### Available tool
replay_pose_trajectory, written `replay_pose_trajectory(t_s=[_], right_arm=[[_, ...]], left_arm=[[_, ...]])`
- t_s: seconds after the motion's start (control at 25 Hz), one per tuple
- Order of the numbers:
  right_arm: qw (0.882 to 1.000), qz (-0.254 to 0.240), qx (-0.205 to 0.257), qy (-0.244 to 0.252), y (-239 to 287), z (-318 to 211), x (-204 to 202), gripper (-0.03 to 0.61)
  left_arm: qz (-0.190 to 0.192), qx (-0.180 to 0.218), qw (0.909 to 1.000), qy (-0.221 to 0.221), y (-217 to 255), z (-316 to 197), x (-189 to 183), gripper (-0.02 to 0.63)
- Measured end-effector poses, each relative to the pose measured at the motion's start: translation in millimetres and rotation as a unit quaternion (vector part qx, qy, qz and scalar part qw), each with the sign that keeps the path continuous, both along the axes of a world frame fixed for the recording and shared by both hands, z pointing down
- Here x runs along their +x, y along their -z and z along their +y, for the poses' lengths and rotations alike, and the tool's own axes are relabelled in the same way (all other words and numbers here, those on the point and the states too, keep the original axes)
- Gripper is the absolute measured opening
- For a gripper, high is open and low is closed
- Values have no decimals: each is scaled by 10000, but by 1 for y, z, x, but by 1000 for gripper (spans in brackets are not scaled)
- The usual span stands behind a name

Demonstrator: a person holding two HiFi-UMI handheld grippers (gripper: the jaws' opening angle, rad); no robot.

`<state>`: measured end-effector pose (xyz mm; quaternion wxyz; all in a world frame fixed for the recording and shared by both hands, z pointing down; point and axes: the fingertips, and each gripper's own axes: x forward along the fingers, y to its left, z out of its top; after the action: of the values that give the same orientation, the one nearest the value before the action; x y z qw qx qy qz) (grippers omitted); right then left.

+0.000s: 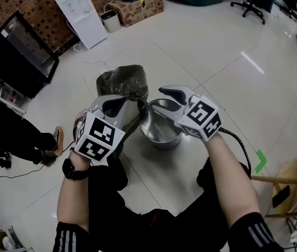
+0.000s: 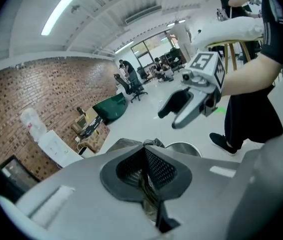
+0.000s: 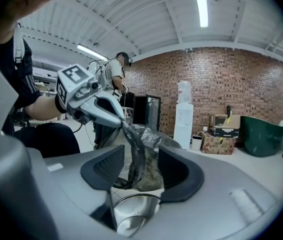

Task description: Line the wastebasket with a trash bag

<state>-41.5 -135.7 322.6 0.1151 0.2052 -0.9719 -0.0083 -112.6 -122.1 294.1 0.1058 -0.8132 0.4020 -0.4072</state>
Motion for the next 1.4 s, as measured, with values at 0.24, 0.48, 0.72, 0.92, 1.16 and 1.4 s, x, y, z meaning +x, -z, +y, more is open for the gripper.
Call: replay_pose_trajectory(t_s=[0.24, 0.48, 0.72, 0.92, 1.16, 1.4], right_arm=[[9992, 402, 2, 13, -17, 6, -8, 255], [9951, 959, -214, -98, -39, 3, -5, 219], [9925, 1100, -474, 259, -44, 19, 6, 8], [9908, 990, -846, 378, -45, 25, 21, 8], [9884, 827, -1253, 225, -49, 21, 28, 8], [9898, 670, -1244, 179, -40, 19, 31, 8]], left_arm=[[189, 304, 9988, -342, 32, 7, 34, 0], [97, 429, 9974, -579, 41, 12, 53, 0], [-599, 457, 9961, -465, 19, 5, 36, 0], [-826, 354, 9954, -340, -7, -9, 18, 0], [-1151, 509, 9915, -327, -14, -20, 7, 136], [-158, 601, 9956, -703, 48, 22, 31, 172]])
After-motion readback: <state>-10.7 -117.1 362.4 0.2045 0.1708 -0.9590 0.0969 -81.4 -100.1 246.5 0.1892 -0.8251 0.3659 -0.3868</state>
